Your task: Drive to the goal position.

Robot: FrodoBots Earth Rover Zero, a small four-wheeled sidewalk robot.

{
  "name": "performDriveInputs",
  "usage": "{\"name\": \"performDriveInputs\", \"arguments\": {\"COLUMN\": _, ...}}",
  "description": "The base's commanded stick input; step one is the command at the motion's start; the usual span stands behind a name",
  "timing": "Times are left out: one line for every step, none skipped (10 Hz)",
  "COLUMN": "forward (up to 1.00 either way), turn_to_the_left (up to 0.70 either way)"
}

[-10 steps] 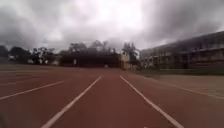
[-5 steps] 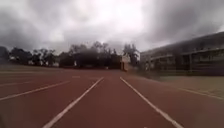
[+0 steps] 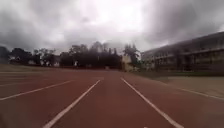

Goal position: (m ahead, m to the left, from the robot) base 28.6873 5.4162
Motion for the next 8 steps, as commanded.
{"name": "performDriveInputs", "arguments": {"forward": 0.67, "turn_to_the_left": 0.0}}
{"name": "performDriveInputs", "arguments": {"forward": 0.67, "turn_to_the_left": 0.0}}
{"name": "performDriveInputs", "arguments": {"forward": 0.67, "turn_to_the_left": 0.0}}
{"name": "performDriveInputs", "arguments": {"forward": 0.67, "turn_to_the_left": 0.0}}
{"name": "performDriveInputs", "arguments": {"forward": 0.67, "turn_to_the_left": 0.0}}
{"name": "performDriveInputs", "arguments": {"forward": 0.67, "turn_to_the_left": 0.0}}
{"name": "performDriveInputs", "arguments": {"forward": 0.67, "turn_to_the_left": 0.0}}
{"name": "performDriveInputs", "arguments": {"forward": 0.67, "turn_to_the_left": 0.0}}
